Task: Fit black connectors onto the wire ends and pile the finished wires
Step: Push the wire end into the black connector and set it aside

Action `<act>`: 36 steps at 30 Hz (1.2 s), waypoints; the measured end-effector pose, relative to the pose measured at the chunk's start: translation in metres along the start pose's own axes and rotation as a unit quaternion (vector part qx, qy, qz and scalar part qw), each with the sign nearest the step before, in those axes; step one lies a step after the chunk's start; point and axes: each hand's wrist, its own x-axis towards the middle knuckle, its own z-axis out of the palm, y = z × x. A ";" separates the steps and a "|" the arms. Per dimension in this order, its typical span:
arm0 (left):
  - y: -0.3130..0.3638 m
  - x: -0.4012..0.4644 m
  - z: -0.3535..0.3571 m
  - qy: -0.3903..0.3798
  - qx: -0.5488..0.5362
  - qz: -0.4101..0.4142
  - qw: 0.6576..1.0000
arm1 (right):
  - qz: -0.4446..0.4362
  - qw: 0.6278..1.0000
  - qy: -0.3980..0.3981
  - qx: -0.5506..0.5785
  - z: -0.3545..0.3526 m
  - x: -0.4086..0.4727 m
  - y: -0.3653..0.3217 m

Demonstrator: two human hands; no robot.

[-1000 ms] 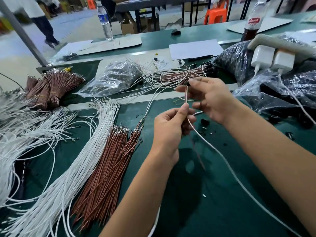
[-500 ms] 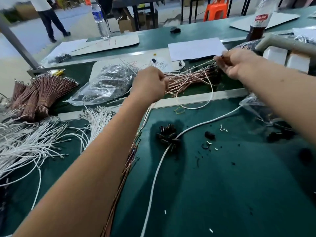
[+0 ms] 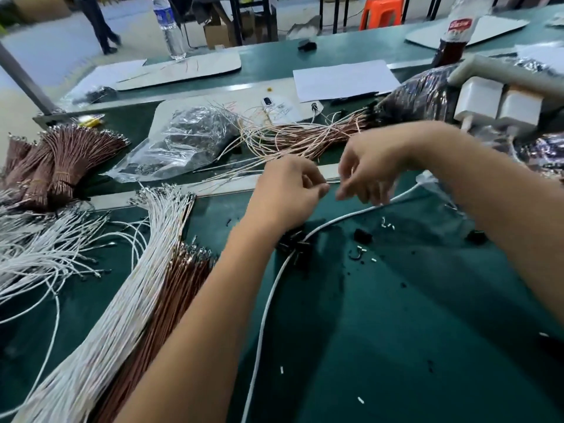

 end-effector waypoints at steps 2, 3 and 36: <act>0.003 -0.014 0.007 0.020 -0.032 -0.010 0.999 | 0.020 0.993 -0.042 -0.111 0.021 -0.017 -0.007; 0.004 -0.021 0.009 0.031 -0.056 -0.017 0.998 | 0.027 0.989 -0.041 -0.136 0.031 -0.022 -0.007; -0.051 -0.121 -0.079 0.035 -0.075 -0.157 0.984 | -0.313 0.911 0.259 0.070 0.105 -0.033 -0.076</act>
